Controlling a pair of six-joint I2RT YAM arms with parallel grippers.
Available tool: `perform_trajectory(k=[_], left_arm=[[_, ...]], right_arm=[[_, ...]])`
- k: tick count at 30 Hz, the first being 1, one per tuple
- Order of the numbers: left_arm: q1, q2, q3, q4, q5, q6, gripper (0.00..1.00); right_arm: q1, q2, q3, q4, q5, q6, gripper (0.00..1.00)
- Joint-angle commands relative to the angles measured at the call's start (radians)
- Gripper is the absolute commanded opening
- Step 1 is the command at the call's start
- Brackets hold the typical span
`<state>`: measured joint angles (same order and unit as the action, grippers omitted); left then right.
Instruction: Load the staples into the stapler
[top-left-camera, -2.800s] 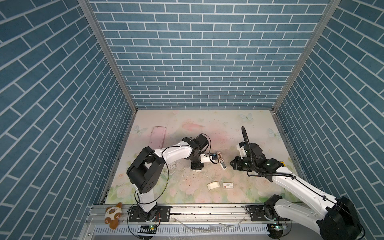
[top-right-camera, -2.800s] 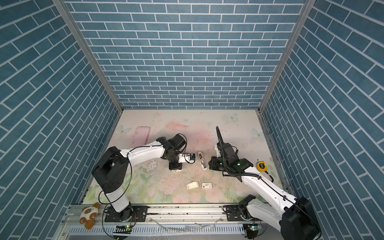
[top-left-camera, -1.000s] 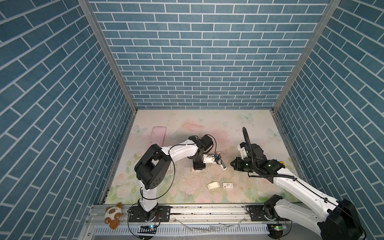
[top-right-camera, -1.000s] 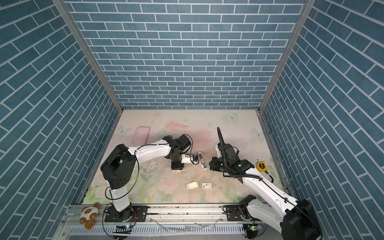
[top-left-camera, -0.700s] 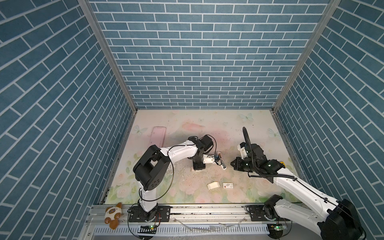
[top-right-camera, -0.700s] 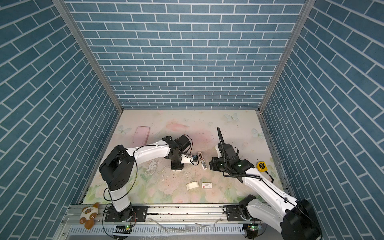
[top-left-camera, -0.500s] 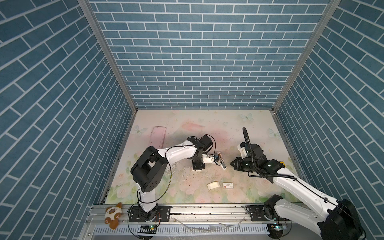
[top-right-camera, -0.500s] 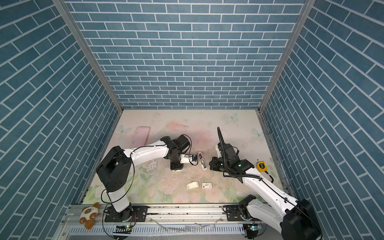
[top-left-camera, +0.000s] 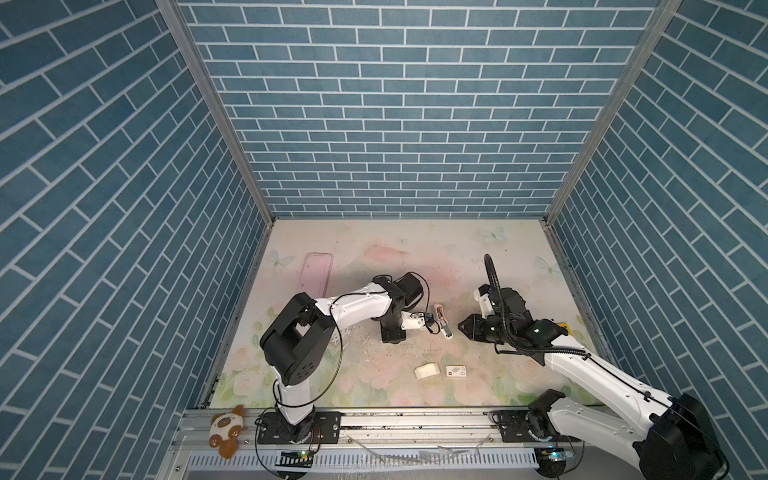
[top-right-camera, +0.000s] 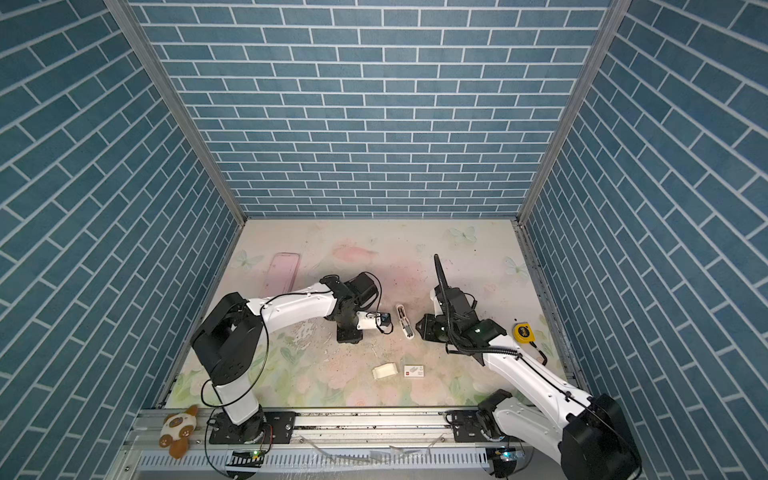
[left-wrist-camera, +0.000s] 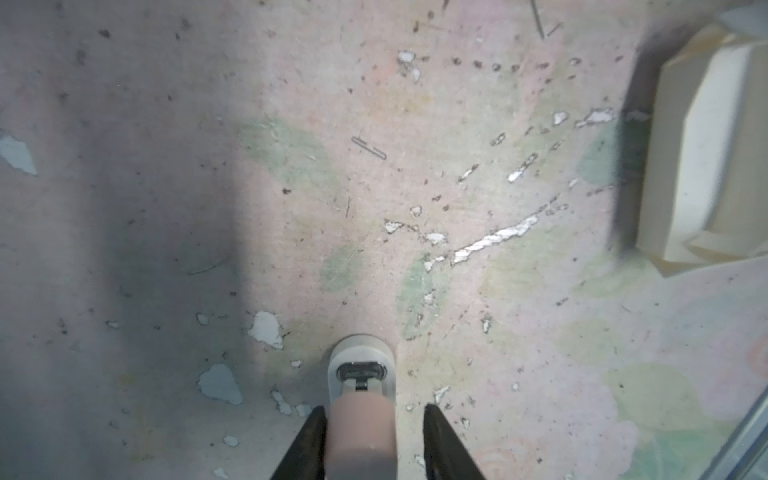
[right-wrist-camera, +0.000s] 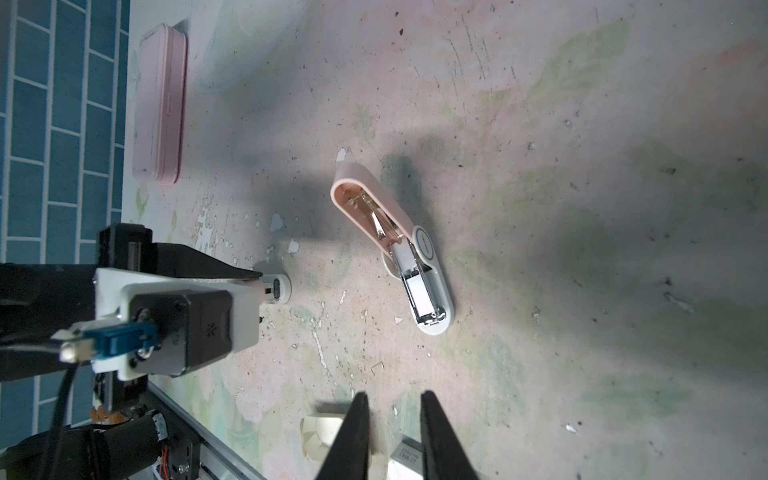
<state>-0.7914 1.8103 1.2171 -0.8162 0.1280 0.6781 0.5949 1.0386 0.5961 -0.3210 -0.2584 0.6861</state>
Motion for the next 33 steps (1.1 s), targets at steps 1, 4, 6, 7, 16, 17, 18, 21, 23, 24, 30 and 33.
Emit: perform_trajectory(k=[1, 4, 6, 7, 16, 17, 18, 21, 23, 24, 30, 33], left_arm=[[0.0, -0.041, -0.003, -0.016, 0.011, -0.002, 0.47], [0.0, -0.064, 0.003, -0.016, 0.029, -0.003, 0.51], [0.0, -0.073, 0.021, -0.04, 0.052, 0.001, 0.53], [0.0, -0.077, 0.028, -0.051, 0.059, 0.004, 0.54], [0.009, -0.178, 0.049, -0.095, 0.093, 0.004, 0.56], [0.013, -0.191, 0.052, -0.096, 0.093, 0.002, 0.57], [0.018, -0.205, 0.056, -0.097, 0.096, -0.001, 0.57], [0.038, -0.236, 0.064, -0.097, 0.106, -0.002, 0.59], [0.056, -0.249, 0.068, -0.093, 0.11, -0.002, 0.59], [0.069, -0.253, 0.07, -0.089, 0.117, -0.005, 0.59], [0.134, -0.263, 0.066, -0.077, 0.163, -0.014, 0.6], [0.153, -0.264, 0.058, -0.079, 0.181, 0.003, 0.6]], right_arm=[[-0.004, 0.032, -0.017, 0.06, -0.019, -0.041, 0.26], [-0.004, 0.06, -0.013, 0.079, -0.04, -0.06, 0.28], [-0.004, 0.074, -0.011, 0.087, -0.04, -0.073, 0.28], [-0.004, 0.079, -0.008, 0.086, -0.039, -0.079, 0.29], [-0.001, 0.138, -0.02, 0.143, -0.063, -0.112, 0.31], [0.0, 0.146, -0.019, 0.152, -0.068, -0.114, 0.31], [0.002, 0.156, -0.017, 0.162, -0.073, -0.117, 0.32], [0.012, 0.188, -0.002, 0.172, -0.081, -0.131, 0.32], [0.017, 0.209, 0.008, 0.168, -0.072, -0.139, 0.32], [0.022, 0.215, 0.011, 0.169, -0.071, -0.144, 0.32], [0.033, 0.274, 0.051, 0.132, -0.028, -0.183, 0.32], [0.04, 0.301, 0.064, 0.137, -0.02, -0.199, 0.32]])
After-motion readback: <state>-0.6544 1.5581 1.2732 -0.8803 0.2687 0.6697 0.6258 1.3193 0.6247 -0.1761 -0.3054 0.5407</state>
